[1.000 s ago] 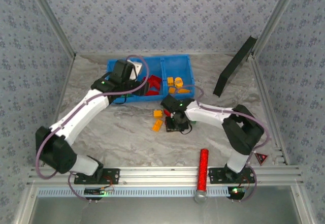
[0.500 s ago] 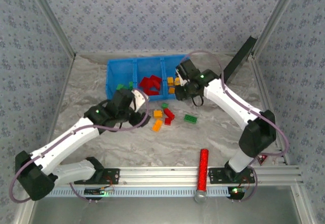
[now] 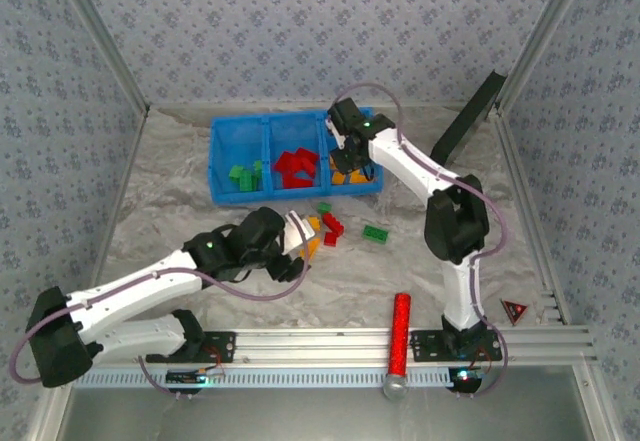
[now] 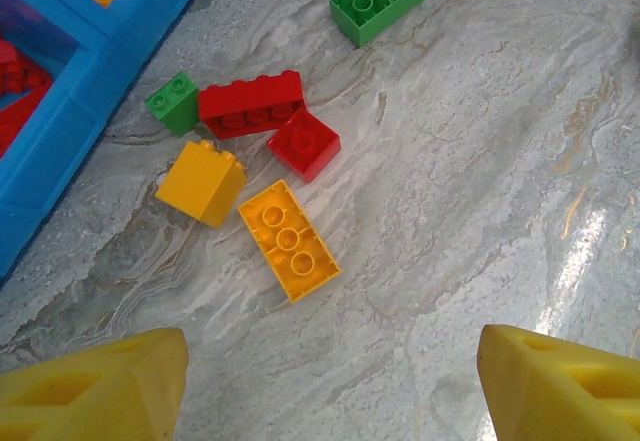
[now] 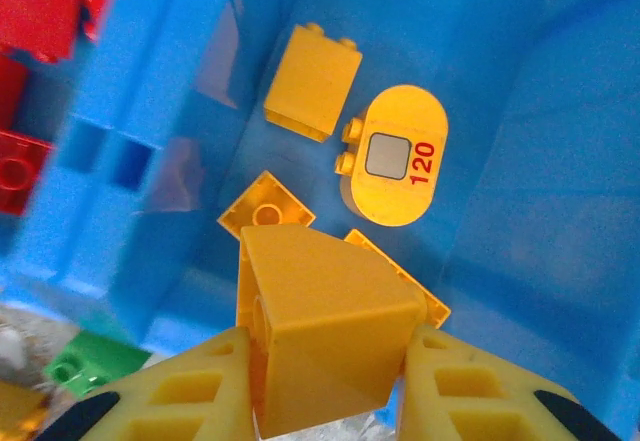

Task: Sort the legos into containers by color
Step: Place the lego in the container.

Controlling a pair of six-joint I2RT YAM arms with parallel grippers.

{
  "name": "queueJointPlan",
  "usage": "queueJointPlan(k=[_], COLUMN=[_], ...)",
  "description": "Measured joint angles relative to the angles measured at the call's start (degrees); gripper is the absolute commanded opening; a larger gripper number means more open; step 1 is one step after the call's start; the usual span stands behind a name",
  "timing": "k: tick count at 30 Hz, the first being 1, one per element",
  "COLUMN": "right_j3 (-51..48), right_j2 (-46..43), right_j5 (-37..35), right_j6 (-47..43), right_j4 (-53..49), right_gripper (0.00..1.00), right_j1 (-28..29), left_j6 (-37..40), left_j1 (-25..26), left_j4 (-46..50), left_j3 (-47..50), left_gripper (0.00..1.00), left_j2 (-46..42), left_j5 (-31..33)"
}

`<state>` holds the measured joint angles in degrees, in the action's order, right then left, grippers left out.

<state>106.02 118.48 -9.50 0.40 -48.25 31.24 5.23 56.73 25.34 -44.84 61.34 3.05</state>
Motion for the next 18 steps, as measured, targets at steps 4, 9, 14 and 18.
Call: queueJointPlan(k=[4,9,14,18], right_j3=[0.0,-0.3,-0.4,-0.4], right_j2=[3.3,3.8,3.8,3.8], right_j5=[-0.9,-1.0,-0.6,-0.2], right_j6=[-1.6,-3.0,-4.0,-4.7], right_j4=[0.0,0.9,1.3,1.2], right_gripper=[0.34,0.39,0.48,0.53], right_j1=[0.0,-0.4,-0.9,-1.0], left_j6=[-1.5,-1.3,1.3,4.7], left_j1=[2.9,8.0,10.2,10.9], left_j4=[-1.2,-2.0,-4.2,-6.8], left_j3=[-0.7,-5.7,-9.8,-12.5], left_gripper=[0.76,0.75,0.76,0.76], left_j2=[3.7,12.0,19.0,24.6], left_j5=[0.7,1.6,2.3,3.2])
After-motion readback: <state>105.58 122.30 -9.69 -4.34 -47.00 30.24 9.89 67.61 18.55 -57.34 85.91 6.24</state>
